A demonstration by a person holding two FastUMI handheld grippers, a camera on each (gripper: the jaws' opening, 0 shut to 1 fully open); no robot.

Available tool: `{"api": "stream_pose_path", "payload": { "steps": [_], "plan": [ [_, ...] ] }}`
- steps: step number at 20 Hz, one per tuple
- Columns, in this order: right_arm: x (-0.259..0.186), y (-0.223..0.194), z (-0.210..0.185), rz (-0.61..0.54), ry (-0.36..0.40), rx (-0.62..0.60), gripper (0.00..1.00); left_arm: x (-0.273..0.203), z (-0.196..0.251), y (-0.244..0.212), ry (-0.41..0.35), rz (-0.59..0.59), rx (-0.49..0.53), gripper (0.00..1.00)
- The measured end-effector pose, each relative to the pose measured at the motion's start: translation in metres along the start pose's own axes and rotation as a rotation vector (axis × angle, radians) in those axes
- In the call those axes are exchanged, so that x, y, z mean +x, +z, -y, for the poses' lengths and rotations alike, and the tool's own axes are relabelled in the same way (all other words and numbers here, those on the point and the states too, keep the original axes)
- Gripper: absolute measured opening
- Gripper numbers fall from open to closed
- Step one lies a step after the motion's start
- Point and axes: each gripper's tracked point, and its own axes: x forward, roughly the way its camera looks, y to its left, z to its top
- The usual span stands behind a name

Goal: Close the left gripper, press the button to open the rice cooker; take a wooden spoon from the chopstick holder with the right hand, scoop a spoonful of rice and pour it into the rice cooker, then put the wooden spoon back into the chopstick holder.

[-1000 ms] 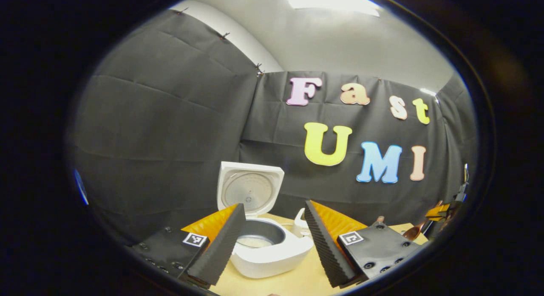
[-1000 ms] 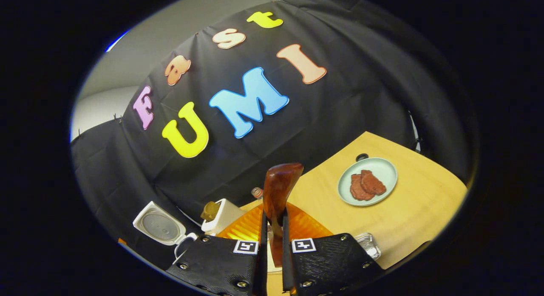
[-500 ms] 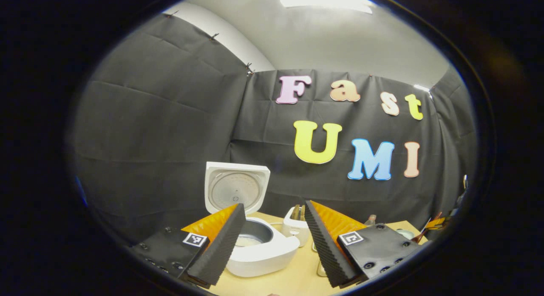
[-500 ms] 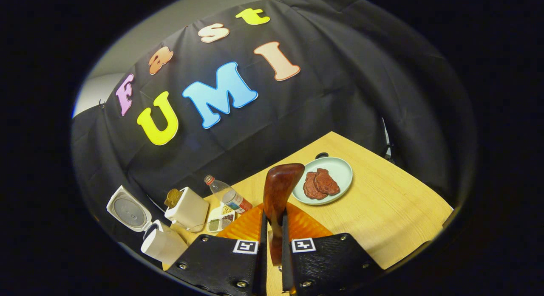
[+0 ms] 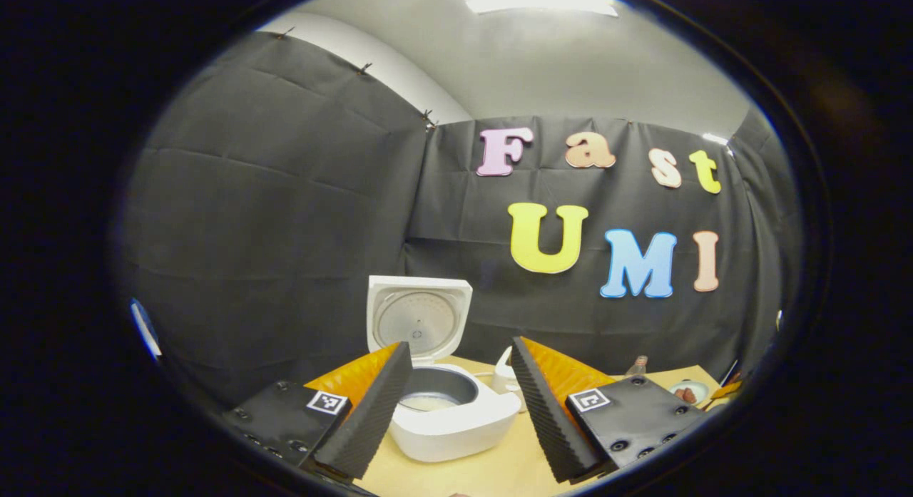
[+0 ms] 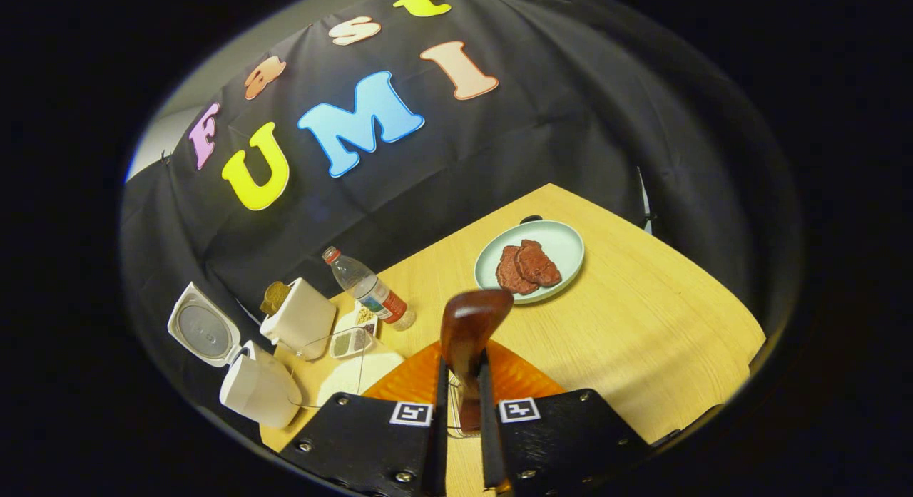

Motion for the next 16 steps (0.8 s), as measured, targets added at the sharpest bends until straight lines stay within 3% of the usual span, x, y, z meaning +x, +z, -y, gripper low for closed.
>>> {"api": "stream_pose_path", "payload": {
  "steps": [1,3,5,6,8,16],
  "plan": [
    [-0.005,0.012,-0.003,0.024,0.006,0.009,0.28,-0.004,-0.003,0.002,0.005,0.005,0.004,0.95],
    [-0.008,0.033,-0.005,0.077,-0.006,-0.005,0.58,-0.008,-0.011,0.005,0.023,0.012,0.009,0.96],
    [-0.016,0.057,0.0,0.156,-0.068,-0.057,0.9,-0.009,-0.017,0.008,0.031,0.014,0.011,0.96],
    [-0.018,0.075,-0.001,0.202,-0.098,-0.081,0.99,-0.007,-0.022,0.007,0.038,0.012,0.017,0.96],
    [-0.031,0.095,-0.017,0.261,-0.103,-0.113,0.99,0.001,-0.029,0.008,0.042,0.004,0.023,0.97],
    [-0.078,0.105,-0.103,0.384,-0.026,-0.332,0.99,0.074,-0.077,0.018,0.081,-0.009,0.069,0.96]
  ]
}}
